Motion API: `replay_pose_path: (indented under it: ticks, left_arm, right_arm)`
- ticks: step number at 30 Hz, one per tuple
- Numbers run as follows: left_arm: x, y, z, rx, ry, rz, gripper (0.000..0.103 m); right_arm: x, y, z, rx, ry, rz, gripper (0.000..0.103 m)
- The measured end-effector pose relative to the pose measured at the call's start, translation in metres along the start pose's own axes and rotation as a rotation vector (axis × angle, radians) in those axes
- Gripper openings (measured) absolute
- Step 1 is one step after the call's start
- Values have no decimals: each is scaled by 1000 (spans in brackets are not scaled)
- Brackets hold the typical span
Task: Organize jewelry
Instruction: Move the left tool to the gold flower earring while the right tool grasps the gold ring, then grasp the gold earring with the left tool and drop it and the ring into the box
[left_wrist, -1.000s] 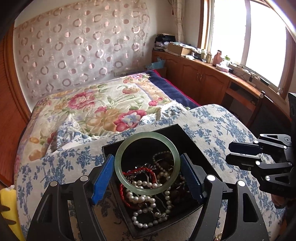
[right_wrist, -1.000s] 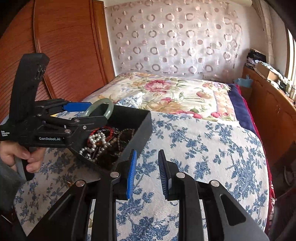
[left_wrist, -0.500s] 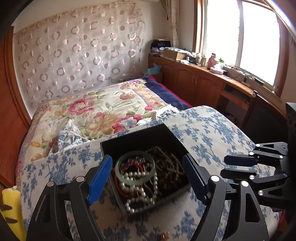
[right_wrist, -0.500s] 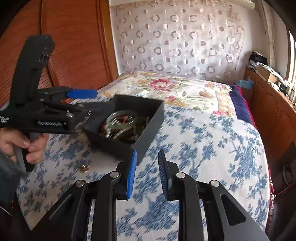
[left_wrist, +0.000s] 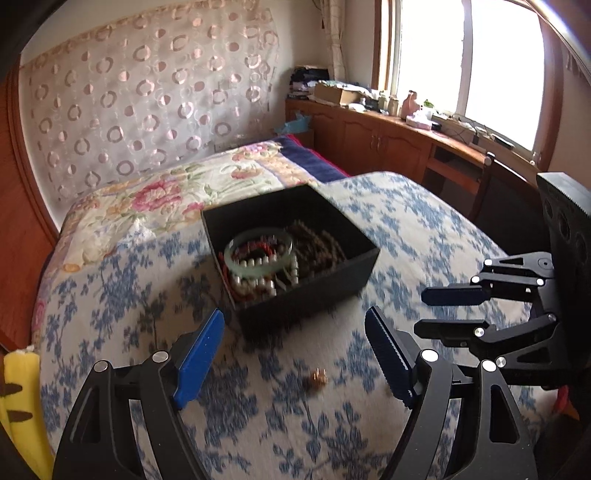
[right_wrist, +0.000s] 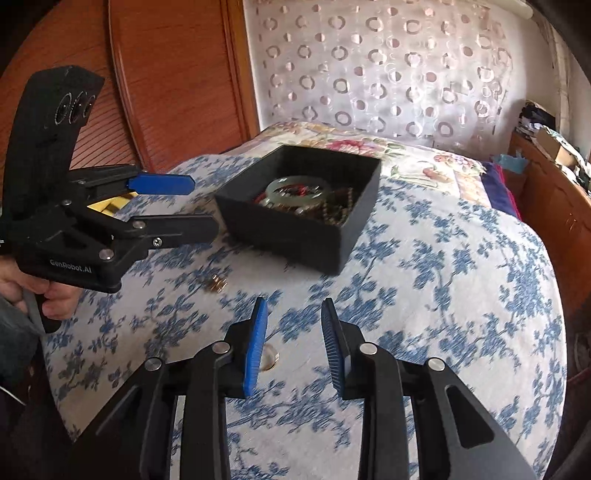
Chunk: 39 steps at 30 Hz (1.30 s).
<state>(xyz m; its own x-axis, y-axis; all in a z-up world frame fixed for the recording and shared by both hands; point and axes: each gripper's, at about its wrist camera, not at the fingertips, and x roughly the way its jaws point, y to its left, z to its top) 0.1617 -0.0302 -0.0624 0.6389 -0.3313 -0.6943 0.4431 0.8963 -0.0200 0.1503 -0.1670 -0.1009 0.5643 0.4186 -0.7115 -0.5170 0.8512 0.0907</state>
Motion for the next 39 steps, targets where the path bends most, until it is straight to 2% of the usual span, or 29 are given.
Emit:
replay_pose_path:
  ticks: [11,13,14,16,20,23,27,31,35,37,39]
  left_arm:
    - [13,7,-32,-31,76,10,75]
    - [16,8,-36,-32,89,3,71]
    - [18,7,-38,-30,99,0,65]
    - [22,7,-41,-29,115,-5,63]
    - [25,4,-41,-23,122,-18,61]
    - [25,-1,-40,-18,119,-29,61]
    - [29,-9,-35,0,123,-44,52]
    - [33,-15,-33,12,129,-51,50]
    - [36,-16,-33,5,129,-52,43]
    - [36,-16,-32,-2,128,-52,34]
    - [36,-16,-32,-2,130,-51,18]
  right_arm:
    - [18,16,-15,-44,98,23,33]
    - [20,17,-15,-51,107,25,33]
    - [20,17,-15,-54,111,24,33]
    - [23,18,-15,-63,121,18,33]
    - [25,24,-16,-98,125,-8,33]
    - [26,23,-18,-122,120,-29,22]
    - [23,14,-18,-99,108,-23,22]
    - [16,4,-16,-68,81,-24,22]
    - [10,-5,-12,-48,62,-39,22]
    - [8,-8,-11,-41,55,-44,22]
    - [6,-10,-10,-38,49,-45,22]
